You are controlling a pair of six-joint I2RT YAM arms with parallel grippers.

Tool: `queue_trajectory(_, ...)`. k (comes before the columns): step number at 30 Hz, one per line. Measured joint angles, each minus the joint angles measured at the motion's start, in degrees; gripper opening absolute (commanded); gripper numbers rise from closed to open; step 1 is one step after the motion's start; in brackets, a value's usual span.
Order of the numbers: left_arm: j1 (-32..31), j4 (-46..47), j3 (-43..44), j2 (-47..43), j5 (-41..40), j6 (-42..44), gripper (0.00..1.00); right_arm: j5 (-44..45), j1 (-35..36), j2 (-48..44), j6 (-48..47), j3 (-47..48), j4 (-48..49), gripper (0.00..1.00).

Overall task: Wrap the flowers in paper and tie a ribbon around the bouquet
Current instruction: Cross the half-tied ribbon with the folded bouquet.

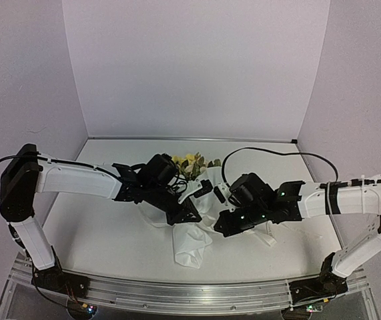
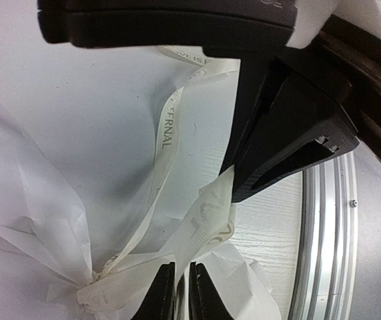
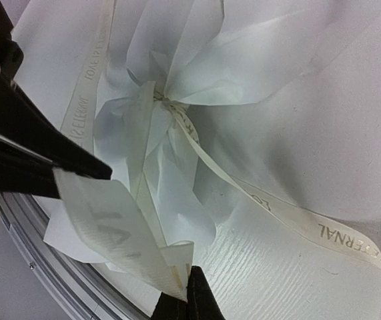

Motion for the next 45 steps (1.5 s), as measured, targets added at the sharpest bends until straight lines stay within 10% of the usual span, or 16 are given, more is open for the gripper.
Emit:
queue_trajectory(8, -0.2, 1.6, -1.2, -2.0, -4.7, -0.7, 0.38, 0.4, 0.0, 0.0, -0.2, -0.4, -1.5, 0.0)
queue_trajectory(22, 1.9, 4.4, -6.8, -6.4, -6.6, -2.6, 0.22, 0.3, 1.1, 1.1, -1.5, 0.5, -3.3, 0.01)
queue_trajectory(45, 2.0, 3.5, -1.8, 1.1, -2.0, -0.4, 0.03, 10.6, 0.6, -5.0, 0.7, 0.5, -13.9, 0.64)
